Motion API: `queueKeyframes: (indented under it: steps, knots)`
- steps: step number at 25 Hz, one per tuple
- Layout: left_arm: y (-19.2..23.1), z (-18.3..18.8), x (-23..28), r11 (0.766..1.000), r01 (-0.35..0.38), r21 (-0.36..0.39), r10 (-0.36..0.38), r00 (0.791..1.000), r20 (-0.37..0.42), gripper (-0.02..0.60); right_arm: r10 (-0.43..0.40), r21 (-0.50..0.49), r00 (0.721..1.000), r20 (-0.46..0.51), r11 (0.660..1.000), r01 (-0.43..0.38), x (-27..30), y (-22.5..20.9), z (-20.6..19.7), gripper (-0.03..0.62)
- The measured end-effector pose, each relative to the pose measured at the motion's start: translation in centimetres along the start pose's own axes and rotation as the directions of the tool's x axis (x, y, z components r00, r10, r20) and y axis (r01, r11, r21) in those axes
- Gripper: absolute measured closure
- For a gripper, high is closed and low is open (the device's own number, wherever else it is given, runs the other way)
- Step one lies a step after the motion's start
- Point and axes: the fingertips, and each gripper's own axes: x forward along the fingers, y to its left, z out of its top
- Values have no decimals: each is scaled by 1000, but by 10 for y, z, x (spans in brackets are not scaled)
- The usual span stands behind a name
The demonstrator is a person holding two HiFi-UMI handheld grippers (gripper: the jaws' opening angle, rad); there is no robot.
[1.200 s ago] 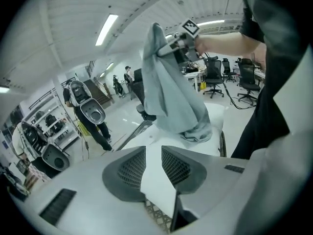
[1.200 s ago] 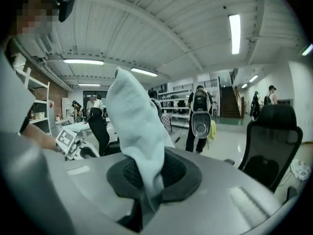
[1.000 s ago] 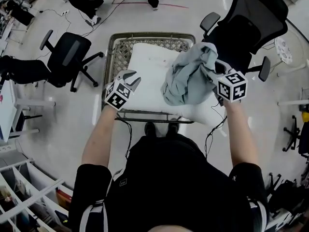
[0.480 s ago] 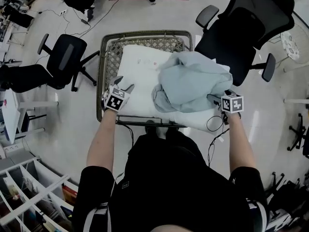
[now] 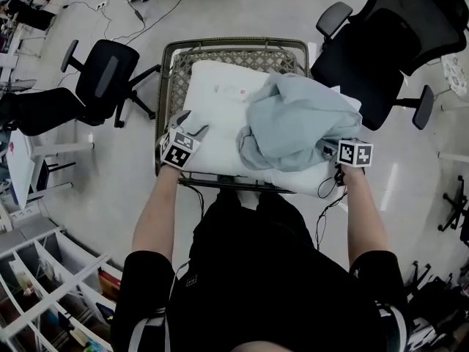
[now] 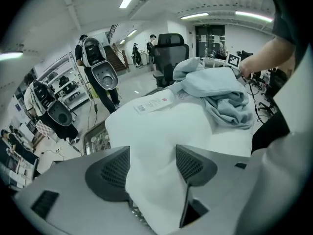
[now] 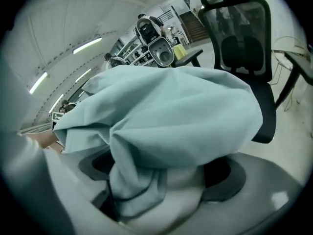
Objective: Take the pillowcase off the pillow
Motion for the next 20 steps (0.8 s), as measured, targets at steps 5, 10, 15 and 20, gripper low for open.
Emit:
queueKeyframes:
  steps: [5,10,15,20]
  knots:
    - [38,-28,-15,1000,-29,-2,29,1000,12,290,-10,-60,1000,22,998,11,12,63,30,57]
    - [86,-72,-33,997,-47,-64,49,999,25,382,-14,-49,999,47,999,17,42,124,41,66]
    - [106,-81,-52,974,42,-221,-3,985,171,385,-189,-44,978,89,980,193,25,117,46,66]
    - [102,-51,-86,979,90,-180,-27,945,327,387,-243,0,958,154,969,246,-42,125,48,120]
